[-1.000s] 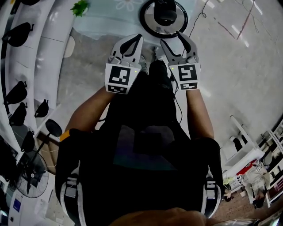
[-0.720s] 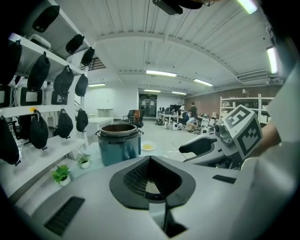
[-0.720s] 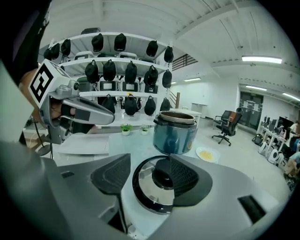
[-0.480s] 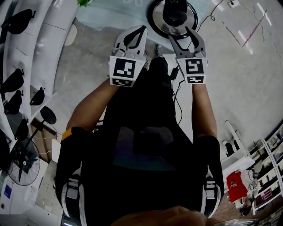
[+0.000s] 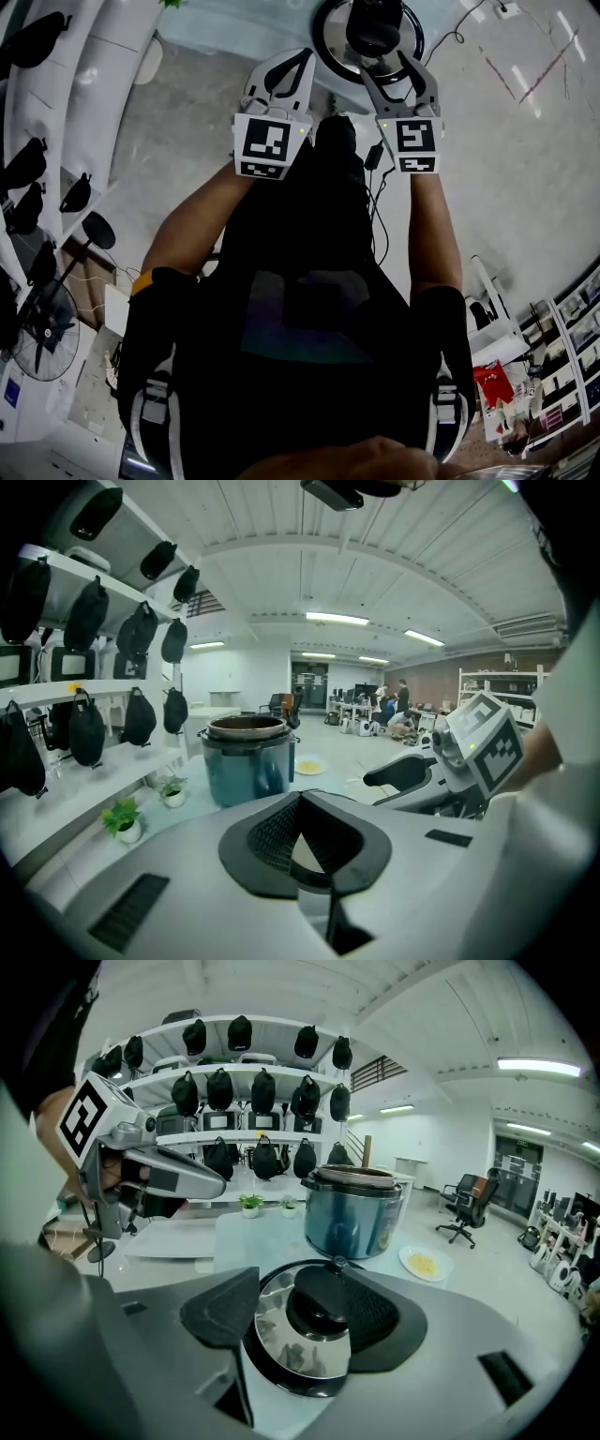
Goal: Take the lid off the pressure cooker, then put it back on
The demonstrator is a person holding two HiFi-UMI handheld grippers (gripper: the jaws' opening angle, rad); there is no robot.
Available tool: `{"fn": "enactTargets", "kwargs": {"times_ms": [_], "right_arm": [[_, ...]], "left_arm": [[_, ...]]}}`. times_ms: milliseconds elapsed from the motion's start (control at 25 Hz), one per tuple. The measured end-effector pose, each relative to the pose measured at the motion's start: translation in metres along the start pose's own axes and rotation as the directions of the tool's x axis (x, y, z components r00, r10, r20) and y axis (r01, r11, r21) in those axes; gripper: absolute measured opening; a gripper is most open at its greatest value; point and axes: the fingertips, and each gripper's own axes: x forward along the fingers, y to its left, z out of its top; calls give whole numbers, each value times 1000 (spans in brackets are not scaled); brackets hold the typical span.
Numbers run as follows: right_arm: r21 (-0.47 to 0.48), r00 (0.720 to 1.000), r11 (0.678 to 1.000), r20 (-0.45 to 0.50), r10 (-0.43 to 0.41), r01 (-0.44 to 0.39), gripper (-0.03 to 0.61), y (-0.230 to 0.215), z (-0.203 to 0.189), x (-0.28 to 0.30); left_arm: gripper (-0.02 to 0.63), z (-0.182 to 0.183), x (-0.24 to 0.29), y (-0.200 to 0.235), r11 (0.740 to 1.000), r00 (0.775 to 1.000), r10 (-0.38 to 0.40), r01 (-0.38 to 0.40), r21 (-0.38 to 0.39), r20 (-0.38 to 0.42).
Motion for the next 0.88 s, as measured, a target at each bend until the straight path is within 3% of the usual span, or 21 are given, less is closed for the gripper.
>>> {"fn": "enactTargets", "kwargs": {"times_ms": [880], "right_arm": [[-144,988,977,-23,153,-155,308,-25,0,42]], "left_arm": [[8,-20,36,4,996,994,67,-71,-52,-83]]}}
